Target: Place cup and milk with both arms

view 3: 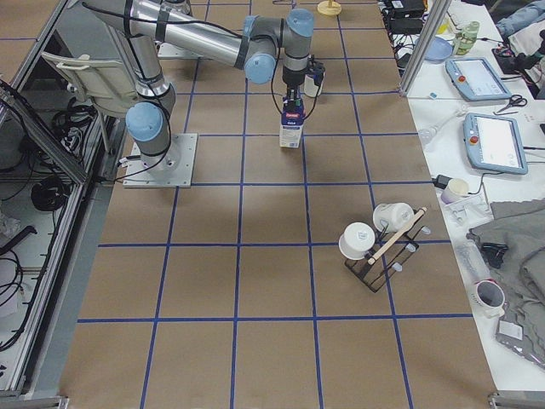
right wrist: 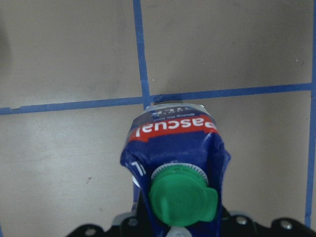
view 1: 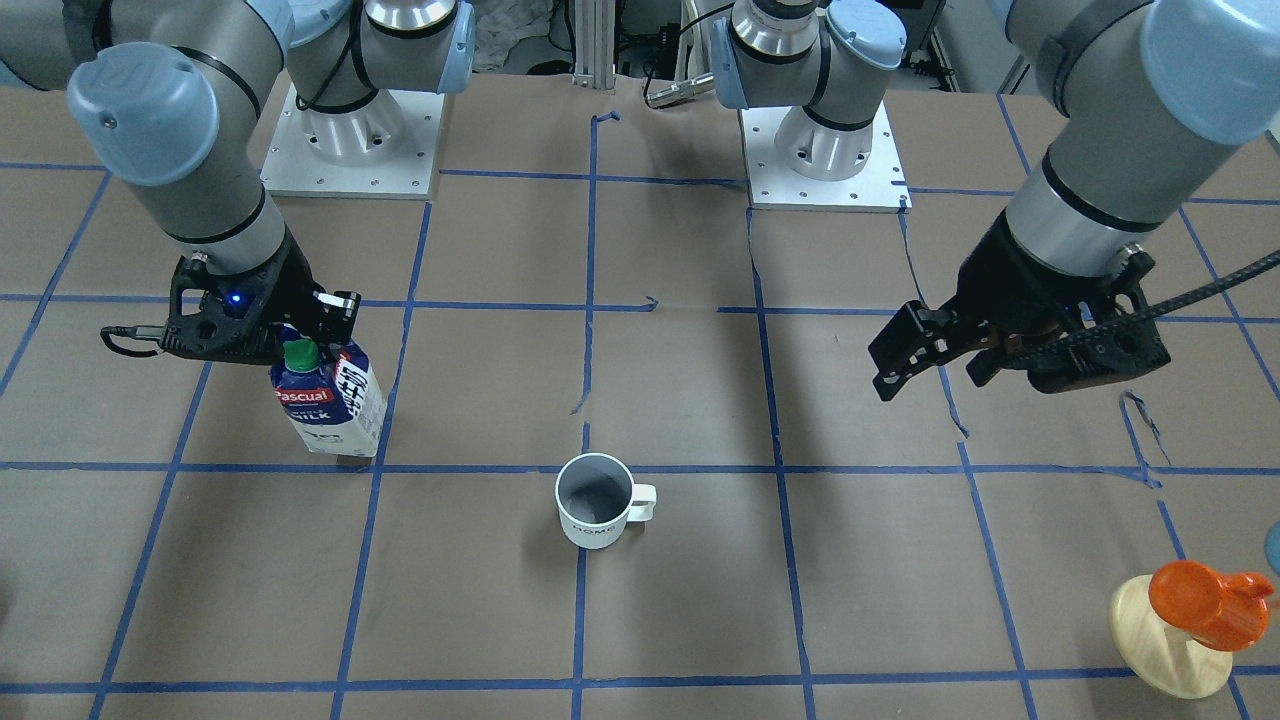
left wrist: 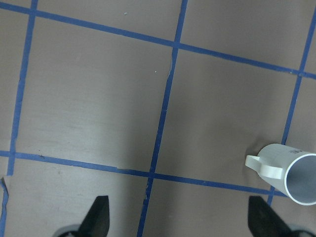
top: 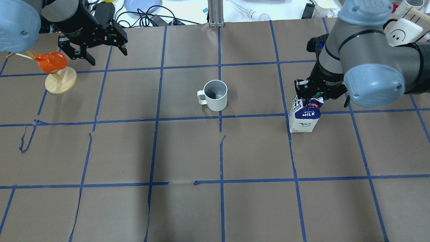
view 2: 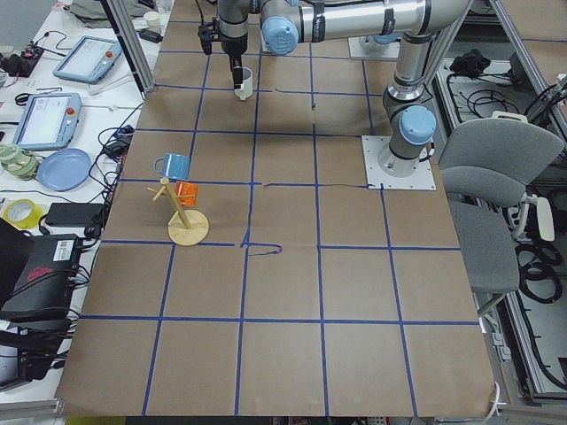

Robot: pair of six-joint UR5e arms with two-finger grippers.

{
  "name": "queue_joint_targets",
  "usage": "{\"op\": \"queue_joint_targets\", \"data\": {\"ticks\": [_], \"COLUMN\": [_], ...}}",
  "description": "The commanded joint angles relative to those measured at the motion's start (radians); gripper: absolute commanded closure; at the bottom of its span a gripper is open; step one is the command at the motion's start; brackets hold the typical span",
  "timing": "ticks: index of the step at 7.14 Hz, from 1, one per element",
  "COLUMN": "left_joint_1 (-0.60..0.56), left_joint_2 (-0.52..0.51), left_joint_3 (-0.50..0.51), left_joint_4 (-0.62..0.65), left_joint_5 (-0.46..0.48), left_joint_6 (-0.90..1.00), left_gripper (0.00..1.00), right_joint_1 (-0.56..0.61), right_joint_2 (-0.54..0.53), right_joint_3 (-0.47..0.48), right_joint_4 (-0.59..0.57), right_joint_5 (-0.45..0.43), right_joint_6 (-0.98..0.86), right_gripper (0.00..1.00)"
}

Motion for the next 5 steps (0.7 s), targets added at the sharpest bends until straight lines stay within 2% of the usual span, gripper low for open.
{"op": "queue_joint_targets", "data": {"ticks": [1, 3, 4, 5], "left_joint_1": [0.022, 0.0, -0.02, -0.035], "left_joint_2": [-0.001, 0.018, 0.018, 0.019], "left_joint_3": [-0.02, -0.04, -0.044, -0.058], "left_joint_4": [-0.005, -0.013, -0.013, -0.01], "left_joint_5": [-0.001, 0.039, 0.098, 0.108], "left_joint_6": [0.041, 0.069, 0.107, 0.107], "left_gripper": [0.0, 0.0, 0.0, 0.0], "right_joint_1": [0.067, 0.213, 0.235, 0.244], "right_joint_2": [0.081, 0.121, 0.146, 0.163], "right_joint_3": [-0.145, -0.207, -0.213, -0.215], "right_joint_4": [0.039, 0.036, 0.028, 0.022], "right_joint_5": [0.05, 0.059, 0.061, 0.107], "right_joint_6": [0.05, 0.197, 0.225, 0.24], "right_gripper": [0.86, 0.85, 0.85, 0.85]}}
